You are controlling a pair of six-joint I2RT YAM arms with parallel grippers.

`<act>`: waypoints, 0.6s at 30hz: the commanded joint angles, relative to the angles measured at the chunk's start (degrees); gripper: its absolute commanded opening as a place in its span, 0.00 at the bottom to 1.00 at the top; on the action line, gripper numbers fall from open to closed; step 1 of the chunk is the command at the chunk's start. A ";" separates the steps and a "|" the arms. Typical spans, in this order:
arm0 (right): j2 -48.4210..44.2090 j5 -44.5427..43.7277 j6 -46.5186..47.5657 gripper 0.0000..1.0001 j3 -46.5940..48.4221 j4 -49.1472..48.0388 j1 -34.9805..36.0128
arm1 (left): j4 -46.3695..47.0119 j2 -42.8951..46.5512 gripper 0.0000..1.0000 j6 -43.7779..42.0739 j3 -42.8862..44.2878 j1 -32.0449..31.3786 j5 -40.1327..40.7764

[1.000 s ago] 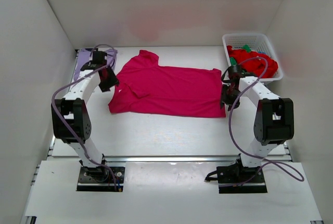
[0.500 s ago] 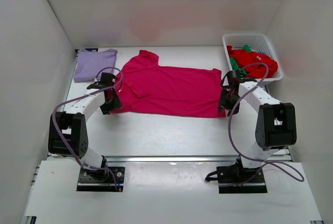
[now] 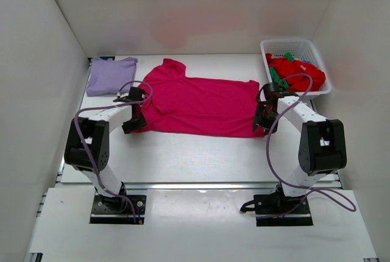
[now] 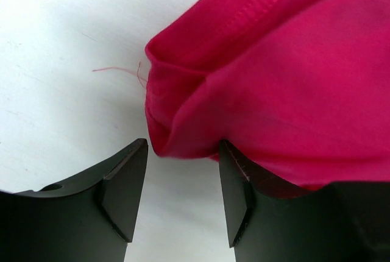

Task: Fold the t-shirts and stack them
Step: Fold the flattened tshirt in 1/3 of the way

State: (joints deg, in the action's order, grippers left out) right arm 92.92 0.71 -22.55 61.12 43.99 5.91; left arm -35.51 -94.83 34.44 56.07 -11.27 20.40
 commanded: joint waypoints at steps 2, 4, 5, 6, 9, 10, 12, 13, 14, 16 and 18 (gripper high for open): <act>1.12 -0.71 -0.92 0.46 0.13 -0.92 -0.37 | 0.96 -2.73 0.60 0.55 2.46 0.10 3.94; 1.21 -0.45 -1.18 0.46 -0.13 -1.18 -0.37 | 0.71 -3.70 0.59 0.46 2.90 0.10 5.60; 1.29 -0.53 -1.36 0.46 -0.30 -1.18 0.06 | 0.44 -4.22 0.54 0.63 3.25 0.02 6.48; 1.29 -0.53 -1.19 0.45 -0.30 -1.10 -0.46 | 0.96 -4.31 0.46 0.55 3.34 0.10 6.67; 1.38 -0.62 -1.45 0.41 -1.18 -1.62 -0.11 | 1.23 -4.05 0.23 0.37 2.82 0.80 7.45; 1.29 -0.54 -1.62 0.40 -1.70 -1.62 -0.37 | 1.84 -3.88 0.13 0.02 2.20 0.81 7.89; 1.64 -0.71 -1.71 0.38 -1.36 -2.06 -0.12 | 2.28 -3.35 0.00 -0.42 1.59 1.42 7.99; 1.91 -0.54 -1.89 0.35 -1.44 -2.15 0.32 | 2.37 -2.83 0.00 -0.68 1.32 1.51 7.90; 1.91 -0.62 -1.98 0.34 -1.45 -2.06 -0.02 | 2.63 -2.91 0.00 -1.29 1.23 1.51 7.72; 2.26 -0.71 -2.42 0.32 -1.88 -1.80 0.33 | 2.72 -3.17 0.00 -2.00 1.49 1.60 6.85; 2.09 -2.55 -3.12 0.31 -1.80 -1.27 0.68 | 2.28 -3.61 0.00 -2.09 1.76 1.43 7.02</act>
State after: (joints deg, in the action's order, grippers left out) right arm 94.89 0.25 -24.12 59.90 43.05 6.15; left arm -33.85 -99.44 33.36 57.69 -10.11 25.98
